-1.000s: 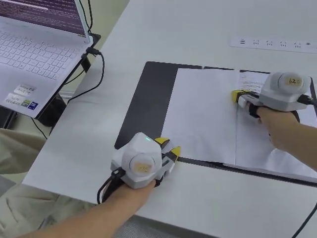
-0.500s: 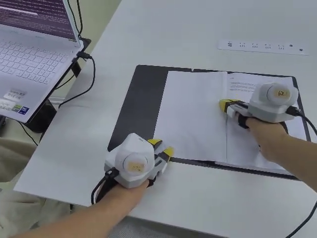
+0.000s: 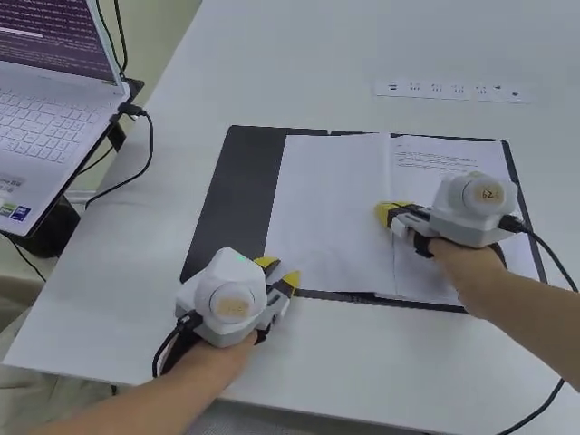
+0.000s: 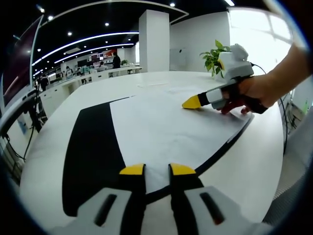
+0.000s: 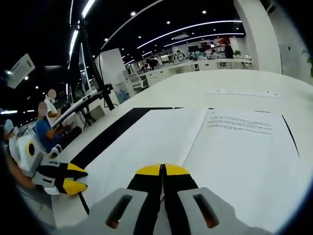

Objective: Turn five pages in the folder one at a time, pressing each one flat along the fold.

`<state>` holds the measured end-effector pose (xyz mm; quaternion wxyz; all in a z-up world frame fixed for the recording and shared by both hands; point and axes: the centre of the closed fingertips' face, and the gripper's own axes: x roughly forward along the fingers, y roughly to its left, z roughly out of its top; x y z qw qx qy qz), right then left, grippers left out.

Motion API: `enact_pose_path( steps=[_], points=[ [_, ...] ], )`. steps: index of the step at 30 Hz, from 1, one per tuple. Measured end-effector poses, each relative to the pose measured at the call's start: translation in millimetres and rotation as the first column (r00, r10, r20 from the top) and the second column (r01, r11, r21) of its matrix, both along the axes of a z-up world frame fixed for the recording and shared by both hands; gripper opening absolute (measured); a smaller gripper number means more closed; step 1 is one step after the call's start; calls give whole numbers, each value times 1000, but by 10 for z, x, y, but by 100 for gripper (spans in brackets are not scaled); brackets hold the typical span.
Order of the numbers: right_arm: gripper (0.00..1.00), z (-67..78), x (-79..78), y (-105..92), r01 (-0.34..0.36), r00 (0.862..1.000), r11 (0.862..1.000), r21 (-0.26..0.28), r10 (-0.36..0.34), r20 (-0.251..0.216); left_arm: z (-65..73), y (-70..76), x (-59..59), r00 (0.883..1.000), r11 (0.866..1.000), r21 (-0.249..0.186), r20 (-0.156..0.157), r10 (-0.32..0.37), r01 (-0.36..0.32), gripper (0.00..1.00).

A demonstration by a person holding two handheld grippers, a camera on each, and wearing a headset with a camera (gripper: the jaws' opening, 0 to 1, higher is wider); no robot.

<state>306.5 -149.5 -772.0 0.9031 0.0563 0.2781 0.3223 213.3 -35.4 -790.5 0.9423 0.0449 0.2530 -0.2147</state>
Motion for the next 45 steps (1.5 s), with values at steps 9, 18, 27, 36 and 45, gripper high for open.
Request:
enact_pose_path(
  steps=[9, 18, 27, 36, 45],
  points=[
    [0, 1, -162, -26, -2, 1000, 1000, 14, 3, -5, 16, -5, -9, 1000, 1000, -5, 3, -3, 3, 17],
    [0, -38, -457, -75, -3, 1000, 1000, 8, 3, -16, 22, 0, -8, 1000, 1000, -5, 6, -11, 11, 17],
    [0, -69, -726, -90, -8, 1000, 1000, -3, 8, -25, 24, 2, -10, 1000, 1000, -8, 9, -14, 14, 17],
    [0, -99, -967, -135, -6, 999, 1000, -11, 6, -47, 24, 2, -16, 1000, 1000, -12, 10, -13, 14, 17],
    [0, -89, -1233, -161, -4, 992, 1000, 10, 5, -129, 22, 5, -18, 1000, 1000, -16, 4, -10, 10, 17]
  ],
)
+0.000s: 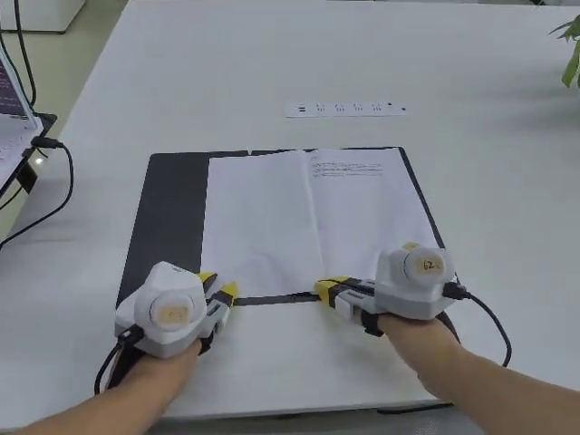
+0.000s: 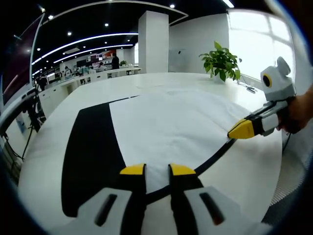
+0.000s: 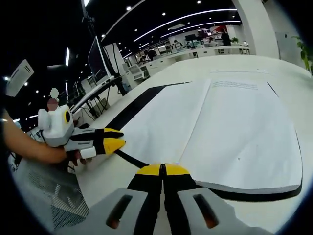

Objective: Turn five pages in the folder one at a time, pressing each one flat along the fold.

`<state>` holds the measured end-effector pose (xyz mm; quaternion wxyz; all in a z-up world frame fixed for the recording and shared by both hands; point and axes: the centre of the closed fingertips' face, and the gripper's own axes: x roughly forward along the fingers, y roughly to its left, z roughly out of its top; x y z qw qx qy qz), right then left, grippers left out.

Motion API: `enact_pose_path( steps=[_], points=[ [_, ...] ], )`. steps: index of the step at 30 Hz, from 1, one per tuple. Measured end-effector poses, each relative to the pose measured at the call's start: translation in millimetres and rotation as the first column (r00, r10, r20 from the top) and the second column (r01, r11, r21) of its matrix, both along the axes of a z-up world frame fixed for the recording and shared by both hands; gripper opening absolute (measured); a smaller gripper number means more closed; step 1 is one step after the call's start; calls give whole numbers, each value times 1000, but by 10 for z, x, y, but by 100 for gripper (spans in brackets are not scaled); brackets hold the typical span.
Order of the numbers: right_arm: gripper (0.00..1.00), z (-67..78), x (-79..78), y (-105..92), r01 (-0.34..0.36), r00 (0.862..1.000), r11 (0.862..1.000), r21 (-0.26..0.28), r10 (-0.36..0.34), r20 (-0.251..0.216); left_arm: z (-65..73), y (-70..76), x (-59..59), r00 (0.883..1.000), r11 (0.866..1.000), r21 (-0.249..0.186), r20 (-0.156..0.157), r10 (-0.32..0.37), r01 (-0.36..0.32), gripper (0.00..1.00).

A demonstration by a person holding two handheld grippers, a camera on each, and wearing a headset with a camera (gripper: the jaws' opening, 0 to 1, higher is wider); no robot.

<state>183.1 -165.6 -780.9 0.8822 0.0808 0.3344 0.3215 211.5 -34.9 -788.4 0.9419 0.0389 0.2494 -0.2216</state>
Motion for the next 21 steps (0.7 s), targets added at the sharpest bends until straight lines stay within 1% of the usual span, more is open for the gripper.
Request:
enact_pose_path(
  steps=[1, 3, 4, 7, 8, 9, 10, 11, 12, 13, 14, 15, 16, 17, 18, 19, 20, 21],
  points=[
    [0, 16, -22, -4, 3, 1000, 1000, 6, -3, -8, 0, 1, 1, 1000, 1000, 1, -1, 0, 0, 17],
    [0, 67, -99, 7, 4, 999, 999, 33, -2, -41, 1, 2, -1, 1000, 1000, 0, -5, -2, 2, 17],
    [0, 92, -117, 6, 2, 999, 999, 38, 0, -44, 2, 2, 0, 1000, 1000, 1, -6, -3, 3, 16],
    [0, 192, -217, 4, 8, 997, 998, 58, -3, -80, 15, 29, 28, 999, 1000, -9, -32, 24, -25, 14],
    [0, 225, -242, 2, 14, 996, 998, 63, -8, -93, 11, 55, 44, 998, 999, -15, -53, 43, -44, 12],
    [0, 295, -276, 5, 12, 996, 997, 70, -6, -92, 5, 67, 43, 994, 997, -34, -85, 63, -67, 10],
    [0, 345, -301, 5, 11, 996, 997, 71, -4, -91, 12, 66, 49, 990, 994, -67, -119, 79, -87, 9],
    [0, 418, -327, -1, 14, 996, 997, 72, -8, -86, 21, 55, 45, 982, 988, -110, -168, 90, -109, 9],
    [0, 477, -340, -6, 21, 997, 997, 79, -15, -81, 25, 56, 33, 975, 985, -127, -201, 93, -120, 8],
    [0, 555, -357, -13, 34, 996, 995, 94, -26, -81, 16, 71, -10, 965, 984, -125, -246, 93, -127, 5],
    [0, 610, -371, -20, 41, 996, 994, 101, -33, -78, 48, 61, -16, 965, 983, -135, -247, 86, -122, 2],
    [0, 710, -398, -31, 48, 997, 993, 110, -41, -64, 116, 49, -13, 971, 982, -150, -228, 75, -111, 0],
    [0, 773, -417, -37, 50, 998, 992, 116, -44, -55, 247, 1, -16, 977, 974, -200, -202, 64, -105, 0],
    [0, 841, -436, -49, 52, 998, 992, 118, -48, -42, 334, -19, -32, 980, 970, -223, -190, 54, -96, 0],
    [0, 927, -447, -76, 55, 998, 993, 106, -54, -15, 437, -40, -72, 981, 965, -247, -188, 45, -92, 0],
    [0, 983, -452, -92, 50, 999, 994, 95, -51, 9, 509, -47, -96, 983, 962, -258, -180, 40, -86, 0],
    [0, 1068, -460, -126, 67, 997, 993, 98, -69, 24, 631, -57, -128, 986, 957, -278, -164, 35, -81, 0],
    [0, 1133, -451, -160, 89, 995, 990, 109, -93, 34, 701, -58, -159, 988, 958, -278, -152, 28, -70, 0]
  ],
)
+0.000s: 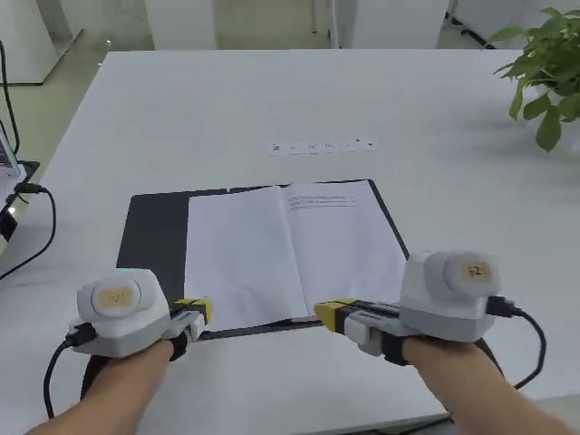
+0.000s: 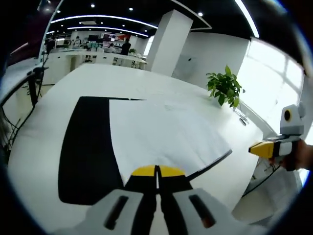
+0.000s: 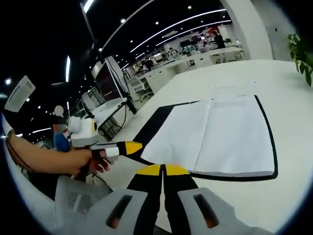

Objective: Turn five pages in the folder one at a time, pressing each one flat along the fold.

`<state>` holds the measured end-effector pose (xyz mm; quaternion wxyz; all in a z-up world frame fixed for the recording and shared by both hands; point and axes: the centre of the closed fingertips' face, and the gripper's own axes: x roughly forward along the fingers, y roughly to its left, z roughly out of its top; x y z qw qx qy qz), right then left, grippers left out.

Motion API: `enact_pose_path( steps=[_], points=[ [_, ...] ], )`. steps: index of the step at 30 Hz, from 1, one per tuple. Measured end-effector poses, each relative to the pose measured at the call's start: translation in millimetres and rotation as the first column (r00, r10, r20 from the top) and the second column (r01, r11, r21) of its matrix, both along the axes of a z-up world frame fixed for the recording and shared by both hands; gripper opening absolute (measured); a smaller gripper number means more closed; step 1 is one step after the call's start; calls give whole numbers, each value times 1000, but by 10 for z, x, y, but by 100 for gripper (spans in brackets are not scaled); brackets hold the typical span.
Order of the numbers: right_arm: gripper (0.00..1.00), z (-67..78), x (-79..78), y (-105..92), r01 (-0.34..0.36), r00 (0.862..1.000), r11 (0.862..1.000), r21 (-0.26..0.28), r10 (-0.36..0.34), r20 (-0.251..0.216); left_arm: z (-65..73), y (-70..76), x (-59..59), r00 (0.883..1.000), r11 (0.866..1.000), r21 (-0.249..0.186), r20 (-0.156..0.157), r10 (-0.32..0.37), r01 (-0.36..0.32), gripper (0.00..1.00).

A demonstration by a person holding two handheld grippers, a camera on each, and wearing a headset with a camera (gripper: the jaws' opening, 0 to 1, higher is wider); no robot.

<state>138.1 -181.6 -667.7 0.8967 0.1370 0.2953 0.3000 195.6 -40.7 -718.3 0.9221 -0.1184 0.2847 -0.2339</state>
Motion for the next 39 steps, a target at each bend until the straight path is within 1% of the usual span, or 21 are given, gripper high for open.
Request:
enact_pose_path(
  steps=[1, 2, 4, 6, 8, 10, 12, 13, 14, 16, 17, 18, 20, 22, 23, 24, 27, 29, 31, 36, 39],
  points=[
    [0, 101, 24, -60, 44, 999, 999, 26, -44, 18, 64, 0, -31, 1000, 1000, 4, 10, -10, 10, 0],
    [0, 148, 20, -97, 62, 998, 997, 36, -62, 21, 160, 7, -70, 999, 1000, 7, 30, -21, 21, 1],
    [0, 241, 18, -236, 117, 992, 993, 31, -119, 45, 276, 31, -141, 998, 999, 21, 45, -41, 40, 4],
    [0, 270, -23, -332, 136, 989, 991, 14, -136, 51, 431, 45, -245, 997, 998, 37, 65, -52, 50, 4],
    [0, 311, -45, -491, 186, 981, 983, -2, -185, 64, 544, 105, -274, 993, 997, 58, 107, -49, 43, 6],
    [0, 362, -81, -621, 208, 975, 978, -6, -207, 76, 605, 149, -322, 992, 996, 76, 119, -49, 40, 10],
    [0, 411, -97, -774, 246, 965, 969, -17, -243, 99, 676, 197, -371, 989, 995, 98, 142, -45, 31, 16],
    [0, 419, -109, -826, 256, 962, 967, -20, -253, 99, 696, 204, -398, 989, 995, 98, 142, -44, 30, 18],
    [0, 430, -120, -882, 267, 959, 963, -25, -263, 102, 738, 227, -426, 987, 994, 108, 158, -39, 22, 20],
    [0, 452, -130, -1031, 307, 946, 951, -36, -301, 118, 783, 264, -468, 983, 989, 145, 179, -44, 18, 23],
    [0, 459, -135, -1079, 319, 942, 947, -38, -312, 127, 797, 271, -491, 983, 989, 147, 180, -42, 15, 26],
    [1, 461, -148, -1141, 327, 938, 944, -48, -318, 139, 832, 304, -517, 981, 989, 147, 191, -27, -1, 29],
    [10, 459, -164, -1235, 353, 929, 935, -42, -345, 136, 834, 330, -550, 983, 988, 153, 184, -25, -4, 36],
    [23, 465, -179, -1303, 378, 919, 925, -30, -371, 133, 849, 348, -593, 982, 988, 152, 186, -18, -10, 40],
    [28, 471, -193, -1337, 390, 914, 920, -30, -383, 132, 852, 360, -618, 982, 986, 165, 187, -19, -12, 41],
    [32, 484, -203, -1346, 396, 911, 918, -30, -388, 137, 860, 375, -630, 981, 985, 173, 194, -17, -17, 42],
    [43, 539, -207, -1413, 425, 894, 905, -18, -417, 163, 887, 424, -656, 979, 986, 159, 202, 10, -43, 52],
    [54, 559, -206, -1473, 444, 883, 896, -14, -435, 176, 872, 465, -667, 978, 984, 165, 209, 26, -62, 62],
    [63, 568, -208, -1528, 460, 873, 888, -10, -451, 184, 844, 513, -690, 979, 983, 165, 196, 52, -85, 75],
    [90, 587, -207, -1630, 478, 859, 878, -6, -466, 211, 875, 576, -743, 971, 979, 164, 224, 85, -124, 99],
    [94, 564, -211, -1653, 462, 868, 887, -21, -447, 217, 884, 596, -771, 971, 978, 159, 220, 95, -132, 99]
  ],
)
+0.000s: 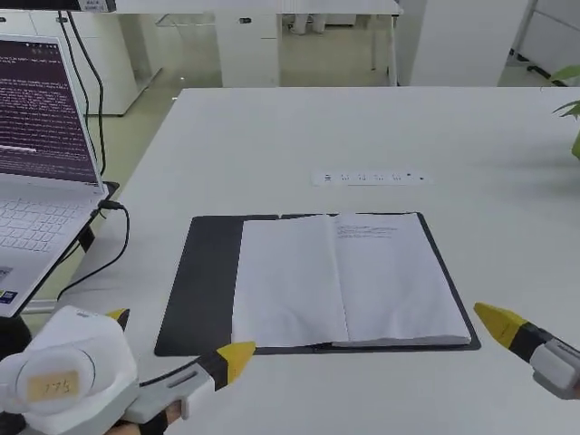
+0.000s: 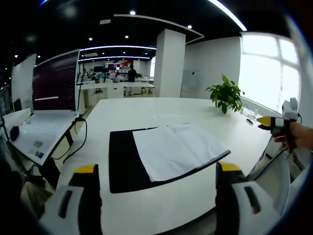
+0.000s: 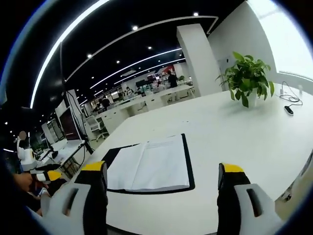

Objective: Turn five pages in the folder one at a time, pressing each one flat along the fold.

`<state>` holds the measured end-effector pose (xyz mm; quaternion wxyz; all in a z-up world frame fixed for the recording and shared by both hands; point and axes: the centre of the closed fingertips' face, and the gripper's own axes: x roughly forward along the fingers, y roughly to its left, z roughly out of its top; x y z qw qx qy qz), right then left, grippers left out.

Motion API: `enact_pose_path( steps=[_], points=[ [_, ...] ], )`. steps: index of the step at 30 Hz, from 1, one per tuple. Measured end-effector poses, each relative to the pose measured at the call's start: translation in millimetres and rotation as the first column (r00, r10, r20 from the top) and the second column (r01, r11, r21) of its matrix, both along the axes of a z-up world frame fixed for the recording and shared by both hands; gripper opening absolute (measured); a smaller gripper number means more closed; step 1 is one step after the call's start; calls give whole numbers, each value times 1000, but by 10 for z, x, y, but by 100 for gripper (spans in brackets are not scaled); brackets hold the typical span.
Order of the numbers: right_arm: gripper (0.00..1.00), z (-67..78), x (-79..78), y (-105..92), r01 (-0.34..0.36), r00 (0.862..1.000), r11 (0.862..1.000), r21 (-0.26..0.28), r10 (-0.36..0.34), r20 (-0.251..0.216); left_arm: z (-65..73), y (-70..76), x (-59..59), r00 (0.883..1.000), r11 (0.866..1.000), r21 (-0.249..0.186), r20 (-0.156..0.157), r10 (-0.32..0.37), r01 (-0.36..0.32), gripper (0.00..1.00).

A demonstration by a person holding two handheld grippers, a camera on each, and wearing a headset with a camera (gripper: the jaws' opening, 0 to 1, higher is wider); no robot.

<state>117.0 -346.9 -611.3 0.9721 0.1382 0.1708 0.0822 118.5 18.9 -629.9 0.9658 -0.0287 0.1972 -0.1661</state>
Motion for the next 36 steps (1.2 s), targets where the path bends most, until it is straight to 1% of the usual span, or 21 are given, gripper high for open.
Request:
enact_pose_path(
  steps=[1, 2, 3, 4, 6, 7, 8, 13, 16, 20, 22, 24, 27, 31, 34, 36],
  points=[
    [94, -10, -5, 2, -5, 1000, 1000, -4, 5, -5, 8, 5, -9, 1000, 1000, 4, 1, 2, -2, 99],
    [98, -17, -8, 0, -10, 1000, 1000, -14, 10, -7, 12, 5, -14, 1000, 1000, 4, 1, 2, -2, 99],
    [100, -20, -11, 3, -21, 1000, 999, -34, 21, -7, 36, 8, -30, 1000, 1000, 1, 1, 5, -5, 99],
    [99, -3, -15, 10, -37, 999, 998, -56, 37, -1, 73, 17, -41, 1000, 1000, 2, 9, 12, -12, 99],
    [100, 16, -20, 16, -46, 999, 997, -65, 46, 2, 107, 17, -50, 1000, 1000, 4, 11, 11, -11, 99],
    [100, 47, -12, 7, -46, 999, 997, -58, 46, 1, 156, 6, -62, 1000, 1000, -9, 9, 11, -11, 99],
    [100, 60, 0, 6, -51, 999, 997, -57, 51, -4, 189, 7, -65, 1000, 1000, -7, 9, 13, -13, 99],
    [100, 112, 21, 20, -74, 997, 995, -63, 74, -6, 281, 18, -71, 1000, 1000, -1, 0, 12, -12, 99],
    [100, 115, 20, 44, -91, 996, 994, -65, 90, -10, 310, 35, -83, 1000, 1000, -1, -8, 11, -11, 99],
    [99, 84, 9, 75, -111, 994, 991, -79, 109, -25, 284, 41, -117, 999, 1000, 8, -33, 9, -9, 99],
    [99, 58, 3, 88, -123, 992, 988, -92, 121, -33, 241, 48, -146, 999, 999, 38, -52, 0, 2, 99],
    [98, 24, -19, 117, -144, 989, 985, -97, 140, -53, 206, 45, -178, 997, 998, 57, -75, -10, 14, 99],
    [97, 20, -26, 133, -148, 988, 984, -100, 144, -50, 205, 42, -181, 997, 998, 58, -74, -13, 17, 99],
    [96, -9, -25, 132, -147, 988, 984, -98, 142, -58, 186, 31, -171, 996, 998, 56, -83, -15, 20, 99],
    [95, -18, -25, 138, -149, 988, 985, -91, 144, -63, 174, -5, -142, 996, 998, 64, -84, -23, 29, 99],
    [95, -40, -21, 148, -149, 987, 985, -86, 142, -78, 143, -39, -113, 995, 997, 72, -92, -33, 40, 99]
  ],
)
